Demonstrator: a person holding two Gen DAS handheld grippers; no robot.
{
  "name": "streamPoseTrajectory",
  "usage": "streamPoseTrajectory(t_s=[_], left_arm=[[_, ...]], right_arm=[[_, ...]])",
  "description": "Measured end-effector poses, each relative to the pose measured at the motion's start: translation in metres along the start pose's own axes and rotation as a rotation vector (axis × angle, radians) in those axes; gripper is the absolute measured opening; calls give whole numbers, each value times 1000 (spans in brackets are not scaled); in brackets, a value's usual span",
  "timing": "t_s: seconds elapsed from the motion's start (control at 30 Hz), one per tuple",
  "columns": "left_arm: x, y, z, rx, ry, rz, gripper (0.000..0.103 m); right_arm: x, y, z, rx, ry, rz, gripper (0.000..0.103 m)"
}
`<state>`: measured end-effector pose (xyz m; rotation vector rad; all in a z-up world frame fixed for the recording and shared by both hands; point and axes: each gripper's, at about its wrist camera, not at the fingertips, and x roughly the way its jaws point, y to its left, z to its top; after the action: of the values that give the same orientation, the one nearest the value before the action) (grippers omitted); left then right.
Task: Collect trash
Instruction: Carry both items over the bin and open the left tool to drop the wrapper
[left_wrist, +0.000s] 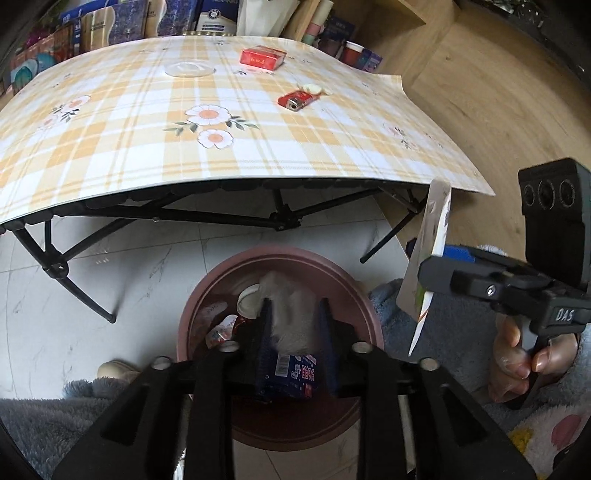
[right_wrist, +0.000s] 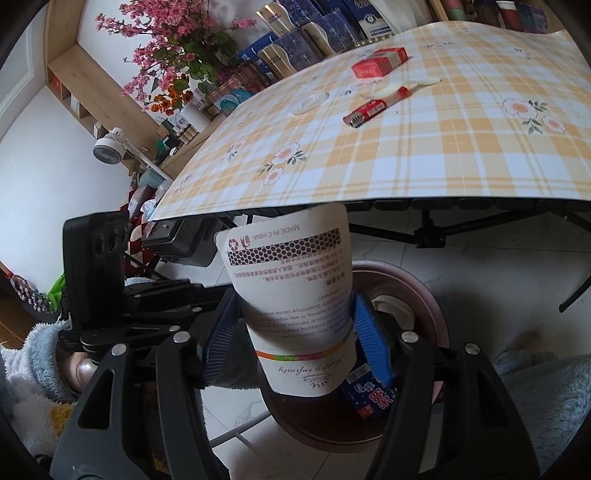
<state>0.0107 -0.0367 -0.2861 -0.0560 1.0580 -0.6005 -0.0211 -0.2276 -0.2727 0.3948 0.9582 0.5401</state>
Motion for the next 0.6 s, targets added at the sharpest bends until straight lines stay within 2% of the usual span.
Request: streamPoseTrajectory(t_s=[0.07, 0.3, 0.43, 0.6], left_arm=[[-7, 2, 1, -11, -34, 12, 56], [-38, 17, 6, -102, -188, 63, 81], [-55, 24, 8, -138, -267, 102, 89], [-60, 30, 10, -164, -289, 138, 91]], right_arm=[[2, -1, 0, 3, 8, -2, 63], [22, 1, -4, -8, 87, -45, 64], [39, 1, -10, -15, 160, -96, 64], [54, -2, -16, -14, 220, -141, 65]])
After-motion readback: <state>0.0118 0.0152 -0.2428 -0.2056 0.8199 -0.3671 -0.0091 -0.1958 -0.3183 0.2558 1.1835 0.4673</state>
